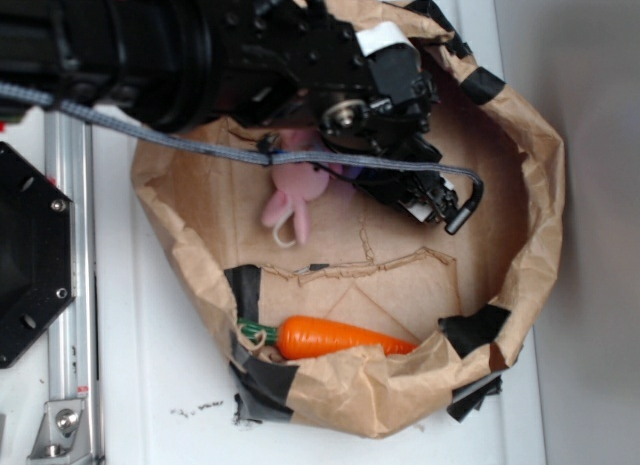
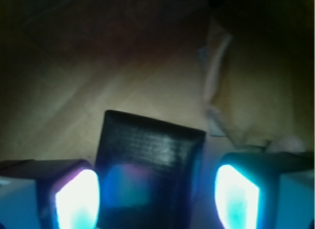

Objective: Grab the black box.

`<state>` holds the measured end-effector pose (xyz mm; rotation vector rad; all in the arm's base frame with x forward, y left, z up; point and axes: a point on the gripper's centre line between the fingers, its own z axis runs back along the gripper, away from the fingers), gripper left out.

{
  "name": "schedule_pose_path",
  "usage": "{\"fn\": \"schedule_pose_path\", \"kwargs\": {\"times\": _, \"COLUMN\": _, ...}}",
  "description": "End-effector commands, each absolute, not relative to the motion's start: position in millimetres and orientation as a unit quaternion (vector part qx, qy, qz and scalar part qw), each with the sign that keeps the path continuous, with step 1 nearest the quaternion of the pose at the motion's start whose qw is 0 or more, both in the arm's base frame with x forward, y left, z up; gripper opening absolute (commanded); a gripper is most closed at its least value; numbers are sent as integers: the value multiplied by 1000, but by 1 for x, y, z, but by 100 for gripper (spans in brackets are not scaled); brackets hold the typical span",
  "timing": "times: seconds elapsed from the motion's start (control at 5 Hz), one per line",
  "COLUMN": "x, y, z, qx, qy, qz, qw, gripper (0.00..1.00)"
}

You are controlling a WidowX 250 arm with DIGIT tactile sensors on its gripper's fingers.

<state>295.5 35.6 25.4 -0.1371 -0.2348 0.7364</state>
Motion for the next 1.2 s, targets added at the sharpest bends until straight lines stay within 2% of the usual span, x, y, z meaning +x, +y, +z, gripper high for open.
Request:
{"fn": "schedule_pose_path", "kwargs": {"times": 0.0, "x": 297, "y": 44, "z": 10, "qx": -53, "qy": -47, "qz": 372, "qw": 925, "gripper": 0}}
{"fn": "schedule_pose_path", "kwargs": {"times": 0.2, "x": 300, "y": 37, "z": 33, "qx": -31, "qy": 7, "qz": 334, "qw": 942, "gripper": 0}}
{"fn": "schedule_pose_path", "kwargs": {"times": 0.4, "x": 296, "y": 36, "z": 82, "qx": -23, "qy": -6, "qz": 251, "qw": 968, "gripper": 0}}
{"fn": "schedule_pose_path", "kwargs": {"times": 0.6, "x": 287, "y": 46, "z": 131, "qx": -35, "qy": -53, "qz": 212, "qw": 975, "gripper": 0}}
{"fn": "schedule_pose_path", "kwargs": {"times": 0.8, "x": 283, "y": 51, "z": 143, "qx": -53, "qy": -63, "qz": 189, "qw": 979, "gripper": 0}}
{"fn": "schedule_pose_path", "kwargs": {"times": 1.0, "x": 280, "y": 49, "z": 135, "qx": -66, "qy": -61, "qz": 200, "qw": 976, "gripper": 44}}
